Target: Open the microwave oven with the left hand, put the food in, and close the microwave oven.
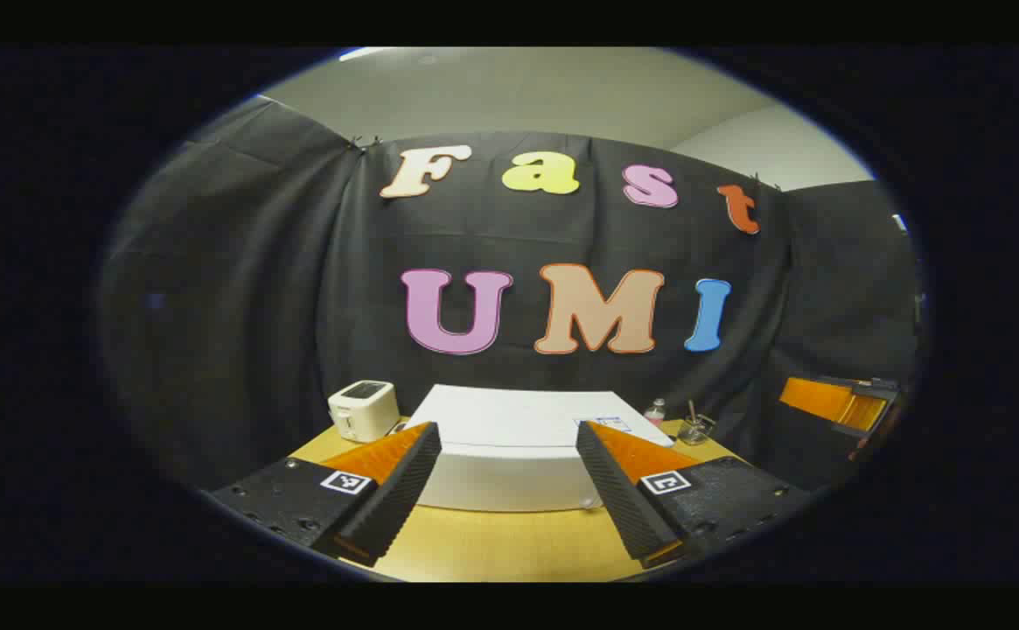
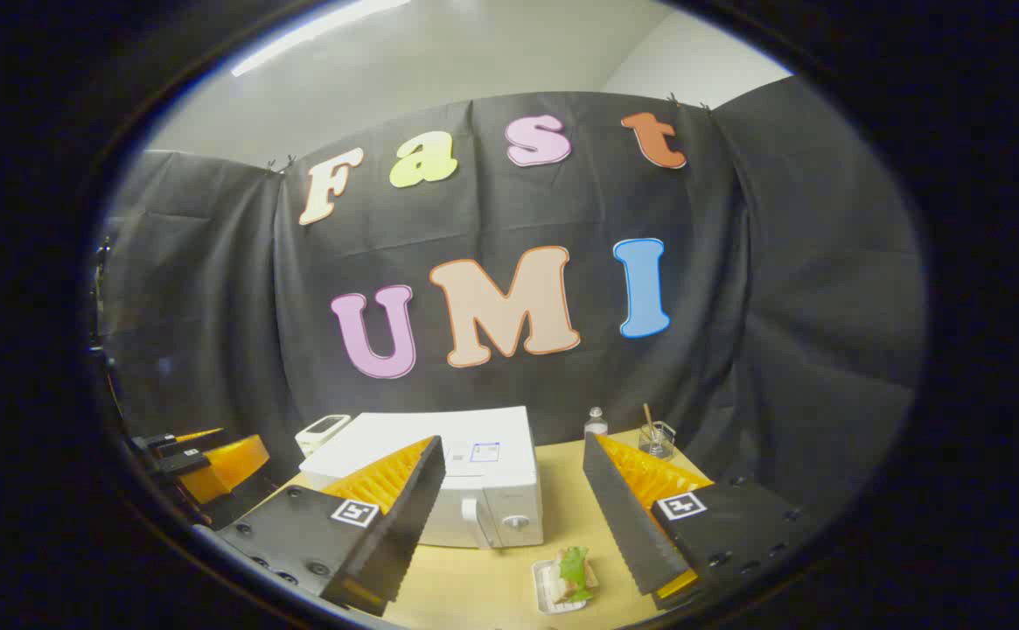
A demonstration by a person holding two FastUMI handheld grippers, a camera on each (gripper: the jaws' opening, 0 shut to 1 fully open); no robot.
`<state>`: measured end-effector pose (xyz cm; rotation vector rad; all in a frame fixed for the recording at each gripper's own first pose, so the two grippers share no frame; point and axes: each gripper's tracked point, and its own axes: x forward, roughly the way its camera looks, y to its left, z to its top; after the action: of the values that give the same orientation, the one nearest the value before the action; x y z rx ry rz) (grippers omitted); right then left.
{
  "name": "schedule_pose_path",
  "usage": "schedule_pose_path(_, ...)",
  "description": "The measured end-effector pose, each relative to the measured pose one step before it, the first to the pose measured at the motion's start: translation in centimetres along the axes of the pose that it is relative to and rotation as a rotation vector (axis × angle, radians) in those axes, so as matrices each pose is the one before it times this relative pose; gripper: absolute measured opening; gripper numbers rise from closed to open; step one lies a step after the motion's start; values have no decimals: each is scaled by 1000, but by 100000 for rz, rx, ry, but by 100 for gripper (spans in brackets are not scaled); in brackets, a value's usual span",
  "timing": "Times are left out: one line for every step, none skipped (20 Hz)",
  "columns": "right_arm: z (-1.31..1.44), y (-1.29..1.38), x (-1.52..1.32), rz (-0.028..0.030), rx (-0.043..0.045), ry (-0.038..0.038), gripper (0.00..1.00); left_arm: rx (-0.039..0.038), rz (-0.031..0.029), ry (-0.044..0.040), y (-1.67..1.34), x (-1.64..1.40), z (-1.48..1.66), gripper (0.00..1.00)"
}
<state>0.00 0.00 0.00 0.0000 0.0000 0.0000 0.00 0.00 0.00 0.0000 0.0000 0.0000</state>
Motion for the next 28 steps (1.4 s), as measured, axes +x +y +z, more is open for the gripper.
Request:
schedule_pose_path(-40, -383, 43, -384, -290, 331, 91, -77, 1943, 747, 347, 85, 173, 93)
schedule_pose_path(101, -279, 168, 7, -202, 311, 91, -485, 1433, -191, 230, 21, 220, 96)
schedule_pose_path(2, -257, 154, 312, -231, 74, 91, -367, 745, -386, -6, 14, 303, 96)
schedule_pose_path(36, -239, 98, 387, -458, 363, 91, 67, 469, -247, -131, 196, 29, 94)
schedule_pose_path(-64, -436, 155, -286, -336, 587, 91, 552, 750, 194, 65, 89, 62, 93)
schedule_pose_path(55, -422, 100, -375, -110, 178, 91, 610, 752, 232, 90, 45, -178, 96)
schedule_pose_path(121, -356, 201, -573, 129, -198, 91, 30, 402, 164, -30, -16, -50, 93)
schedule_pose_path(243, -236, 56, -190, 242, -367, 91, -465, 123, -40, -287, 107, 9, 96)
schedule_pose_path(-19, -71, 152, 215, 320, -106, 91, -769, 57, 111, -167, 66, 88, 93)
schedule_pose_path(61, -36, 229, 440, 323, 116, 91, -507, 135, 223, -286, 152, -129, 93)
schedule_pose_path(108, -144, 76, 312, 93, -24, 91, -219, 219, -121, -147, 163, 73, 93)
schedule_pose_path(154, -146, 87, -18, -181, -255, 91, 8, 287, -238, -112, 73, 27, 96)
schedule_pose_path(-2, -169, 239, -63, -298, -171, 91, 163, 173, -115, -63, 54, 117, 96)
schedule_pose_path(11, -87, 207, -2, -382, -45, 91, 129, -20, -342, -164, 129, 54, 96)
schedule_pose_path(-105, -94, 175, -31, -268, 128, 91, 142, -211, -122, -196, 33, 30, 96)
schedule_pose_path(-10, -50, 71, 80, -38, 258, 91, 294, -239, 12, -69, 111, -68, 96)
schedule_pose_path(-140, -33, 117, 142, 101, 302, 91, 341, -49, 109, -74, 90, -19, 96)
schedule_pose_path(-38, 2, 201, 78, 200, 294, 91, 271, -87, 175, -86, 85, -95, 96)
schedule_pose_path(-78, -47, 198, -154, 163, 170, 91, 94, -290, 330, -52, 51, -89, 96)
schedule_pose_path(38, -111, 72, -310, 118, -50, 91, -80, -339, 628, -59, 142, -293, 96)
schedule_pose_path(-5, -141, 30, -399, 80, -148, 91, -174, -452, 718, -133, 115, -298, 96)
schedule_pose_path(-13, -130, 88, -434, 77, -9, 91, 60, -490, 787, -31, 105, -402, 94)
schedule_pose_path(-121, -140, 22, -543, 128, 113, 91, 771, -320, 1210, -51, 133, -586, 96)
schedule_pose_path(-98, -151, -38, -469, 85, 333, 91, 1154, -50, 1356, 91, 85, -663, 96)
schedule_pose_path(-288, -164, 49, -580, 31, 437, 91, 1138, -471, 1270, -35, 103, -595, 94)
schedule_pose_path(-181, -196, 25, -656, 7, 498, 91, 822, -822, 1389, -173, 146, -782, 96)
schedule_pose_path(-314, -110, 42, -523, 84, 526, 91, 471, -1250, 1742, -299, 203, -802, 96)
schedule_pose_path(-207, -161, -68, -480, 201, 530, 91, 232, -1314, 2135, -319, 144, -1170, 96)
